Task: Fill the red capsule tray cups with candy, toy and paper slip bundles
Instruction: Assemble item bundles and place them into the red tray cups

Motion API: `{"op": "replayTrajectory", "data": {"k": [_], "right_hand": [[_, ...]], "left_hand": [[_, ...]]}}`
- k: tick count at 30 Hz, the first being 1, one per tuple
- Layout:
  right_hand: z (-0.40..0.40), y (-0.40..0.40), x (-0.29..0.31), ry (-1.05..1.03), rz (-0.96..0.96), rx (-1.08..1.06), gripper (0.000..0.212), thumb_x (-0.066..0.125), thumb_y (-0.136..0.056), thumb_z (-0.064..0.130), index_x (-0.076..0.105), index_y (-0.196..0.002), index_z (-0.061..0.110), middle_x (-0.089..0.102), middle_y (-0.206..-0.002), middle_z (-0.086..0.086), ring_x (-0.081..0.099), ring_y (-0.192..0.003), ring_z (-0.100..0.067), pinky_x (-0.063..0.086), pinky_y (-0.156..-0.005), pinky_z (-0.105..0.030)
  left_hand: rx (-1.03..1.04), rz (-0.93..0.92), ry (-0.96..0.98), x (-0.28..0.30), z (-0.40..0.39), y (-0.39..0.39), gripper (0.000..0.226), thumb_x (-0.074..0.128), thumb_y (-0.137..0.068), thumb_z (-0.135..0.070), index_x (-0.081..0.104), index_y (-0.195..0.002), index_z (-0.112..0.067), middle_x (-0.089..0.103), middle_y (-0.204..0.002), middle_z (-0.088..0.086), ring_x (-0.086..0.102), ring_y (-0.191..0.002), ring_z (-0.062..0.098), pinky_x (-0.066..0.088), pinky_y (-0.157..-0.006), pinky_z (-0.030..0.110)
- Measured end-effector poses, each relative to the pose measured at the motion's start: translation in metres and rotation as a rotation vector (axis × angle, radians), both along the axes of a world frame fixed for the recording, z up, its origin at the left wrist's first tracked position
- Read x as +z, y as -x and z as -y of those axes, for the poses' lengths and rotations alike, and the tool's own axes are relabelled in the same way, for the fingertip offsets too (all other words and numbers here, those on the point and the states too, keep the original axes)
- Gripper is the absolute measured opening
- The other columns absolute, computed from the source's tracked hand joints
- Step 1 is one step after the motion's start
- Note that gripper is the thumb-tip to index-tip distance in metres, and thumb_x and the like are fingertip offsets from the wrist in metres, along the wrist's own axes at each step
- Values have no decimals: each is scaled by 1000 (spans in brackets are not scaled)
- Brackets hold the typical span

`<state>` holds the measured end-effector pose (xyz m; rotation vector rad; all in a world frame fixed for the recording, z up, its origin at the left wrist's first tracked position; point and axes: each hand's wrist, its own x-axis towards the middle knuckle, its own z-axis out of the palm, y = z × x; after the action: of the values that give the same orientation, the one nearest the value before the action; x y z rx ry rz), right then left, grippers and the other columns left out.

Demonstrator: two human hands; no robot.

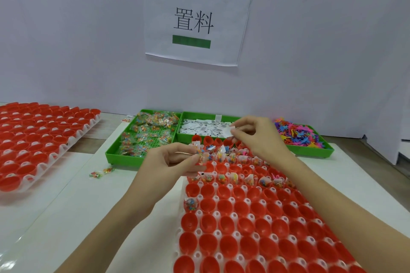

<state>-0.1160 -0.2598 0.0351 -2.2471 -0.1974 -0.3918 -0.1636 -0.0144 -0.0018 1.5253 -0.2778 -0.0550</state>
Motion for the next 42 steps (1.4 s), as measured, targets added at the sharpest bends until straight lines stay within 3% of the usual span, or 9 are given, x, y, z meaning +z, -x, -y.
{"op": "replayTrajectory", "data": {"k": [3,7,10,14,19,29,32,35,42], "right_hand": [[-18,33,10,25,-15,132,8,70,-95,18,76,-100,22,77,-84,6,73,-77,-6,60,-76,-26],[-32,72,5,200,48,141,20,66,-97,18,77,-100,34,71,-91,16,66,-85,0,52,-73,-16],[-33,98,-8,132,147,66,19,70,-94,18,77,-101,35,70,-92,20,65,-90,2,51,-75,-12],[-30,114,-21,-50,207,-22,16,78,-88,16,76,-93,32,72,-83,22,69,-85,1,53,-72,-13],[-27,117,-21,-76,217,2,12,80,-87,17,78,-90,28,73,-81,21,71,-82,0,55,-72,-16],[-20,118,-20,-83,74,80,20,67,-97,17,79,-98,33,73,-88,22,69,-86,-2,51,-73,-14],[-18,116,-22,-129,21,88,23,62,-100,15,77,-100,32,73,-85,15,68,-75,-7,51,-68,-16],[-14,115,-19,-241,-2,75,22,60,-101,10,75,-104,26,76,-90,7,72,-78,-10,56,-69,-20],[33,66,7,-28,-43,-164,21,59,-100,11,76,-92,22,75,-79,8,72,-72,-4,56,-67,-17]], "left_hand": [[-29,15,-17,1,5,3,16,71,-92,-14,70,-106,-5,80,-90,11,78,-90,24,62,-77,26],[-82,78,-59,6,10,10,18,77,-86,-17,74,-101,-8,80,-89,10,78,-90,23,60,-77,22],[-130,126,-117,9,13,15,13,84,-78,-20,81,-90,-16,80,-88,7,78,-87,21,59,-78,21],[-165,101,-161,8,18,21,18,88,-72,-29,84,-87,-21,80,-88,4,78,-87,20,60,-78,22],[-192,47,-146,8,21,24,21,89,-71,-30,83,-89,-20,80,-87,6,78,-85,21,58,-74,19],[-182,66,-152,7,26,26,25,89,-73,-29,82,-95,-21,79,-88,9,76,-83,25,61,-76,25],[-147,70,-173,7,26,26,22,89,-72,-31,81,-87,-18,77,-81,10,74,-74,20,57,-69,21],[-139,60,-195,7,24,26,24,89,-71,-33,79,-87,-17,76,-78,10,70,-70,19,54,-65,26],[-141,14,-139,6,20,22,39,91,-67,-45,74,-86,-16,77,-85,11,74,-83,29,58,-73,24]]}}
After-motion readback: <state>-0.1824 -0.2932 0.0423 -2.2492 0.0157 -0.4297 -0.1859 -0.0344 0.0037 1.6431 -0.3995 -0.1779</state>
